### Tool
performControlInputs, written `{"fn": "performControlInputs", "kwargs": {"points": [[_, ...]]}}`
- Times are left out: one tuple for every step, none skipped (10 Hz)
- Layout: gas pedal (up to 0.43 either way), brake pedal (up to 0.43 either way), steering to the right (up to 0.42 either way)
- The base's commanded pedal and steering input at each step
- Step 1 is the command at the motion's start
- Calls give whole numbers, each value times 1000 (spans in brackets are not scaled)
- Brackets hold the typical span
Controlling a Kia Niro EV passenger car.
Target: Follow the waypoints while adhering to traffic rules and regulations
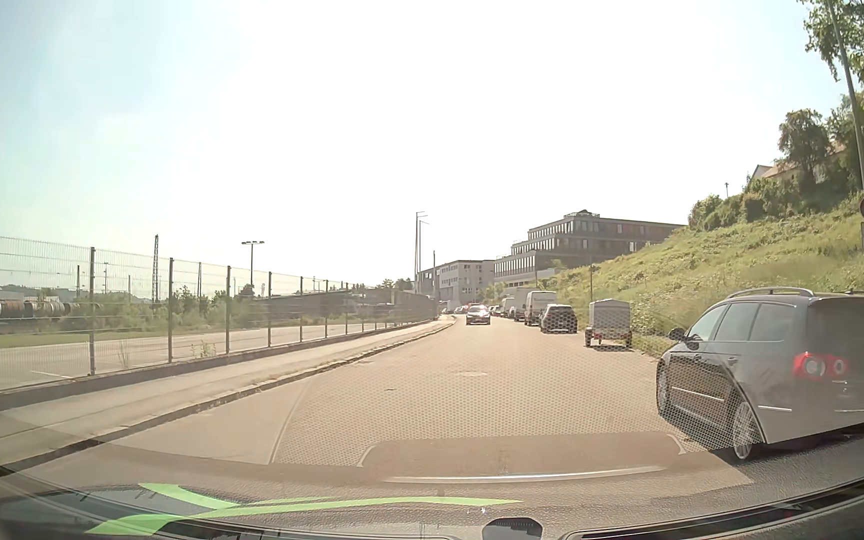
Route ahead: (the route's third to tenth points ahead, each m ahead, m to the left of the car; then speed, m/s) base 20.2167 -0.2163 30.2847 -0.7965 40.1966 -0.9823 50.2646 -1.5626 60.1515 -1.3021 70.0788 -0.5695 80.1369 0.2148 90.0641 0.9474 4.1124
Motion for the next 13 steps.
{"fn": "performControlInputs", "kwargs": {"points": [[150, 0, 21], [150, 0, 29], [150, 0, 48], [150, 0, 66], [138, 0, 80], [138, 0, 86], [138, 0, 86], [138, 0, 85], [138, 0, 85], [138, 0, 83], [138, 0, 76], [138, 0, 59], [138, 0, 42]]}}
